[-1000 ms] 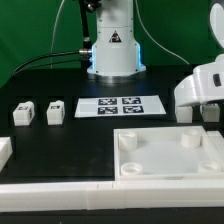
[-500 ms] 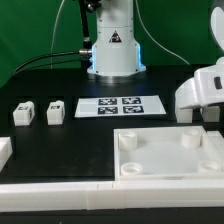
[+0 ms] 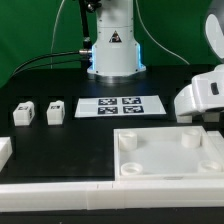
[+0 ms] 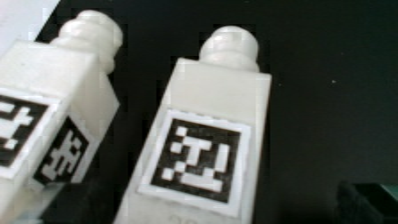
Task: Assemble one leg
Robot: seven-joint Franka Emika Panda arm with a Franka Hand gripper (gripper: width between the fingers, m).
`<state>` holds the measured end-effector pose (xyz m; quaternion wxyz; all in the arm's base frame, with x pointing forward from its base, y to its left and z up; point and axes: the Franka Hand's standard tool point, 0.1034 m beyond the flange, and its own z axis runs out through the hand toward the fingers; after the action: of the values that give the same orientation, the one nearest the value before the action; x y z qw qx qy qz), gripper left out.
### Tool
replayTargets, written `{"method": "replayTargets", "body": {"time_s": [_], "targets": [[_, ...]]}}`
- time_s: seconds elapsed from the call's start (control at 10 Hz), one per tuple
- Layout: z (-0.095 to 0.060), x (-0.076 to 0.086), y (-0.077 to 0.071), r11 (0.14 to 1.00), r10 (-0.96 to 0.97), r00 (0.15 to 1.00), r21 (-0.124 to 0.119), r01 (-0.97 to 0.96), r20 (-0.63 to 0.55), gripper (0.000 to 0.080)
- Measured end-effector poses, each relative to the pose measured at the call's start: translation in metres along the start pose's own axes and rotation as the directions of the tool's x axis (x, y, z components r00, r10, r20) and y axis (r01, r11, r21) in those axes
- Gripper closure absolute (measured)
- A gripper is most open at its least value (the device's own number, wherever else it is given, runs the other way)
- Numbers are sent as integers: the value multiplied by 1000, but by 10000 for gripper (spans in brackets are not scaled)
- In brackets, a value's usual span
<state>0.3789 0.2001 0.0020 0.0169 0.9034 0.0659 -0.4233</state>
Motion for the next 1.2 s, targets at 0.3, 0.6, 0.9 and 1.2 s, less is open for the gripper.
{"method": "replayTargets", "body": {"time_s": [0.3, 0.6, 0.9, 1.2], "targets": [[0, 0, 1, 1000, 0, 1000, 1, 0, -6, 252], [0, 0, 0, 1000, -1, 1000, 0, 1, -6, 508], [0, 0, -1, 1000, -1, 1000, 0, 1, -6, 508], [-1, -1, -1, 1000, -2, 1000, -1, 2, -6, 508]]}}
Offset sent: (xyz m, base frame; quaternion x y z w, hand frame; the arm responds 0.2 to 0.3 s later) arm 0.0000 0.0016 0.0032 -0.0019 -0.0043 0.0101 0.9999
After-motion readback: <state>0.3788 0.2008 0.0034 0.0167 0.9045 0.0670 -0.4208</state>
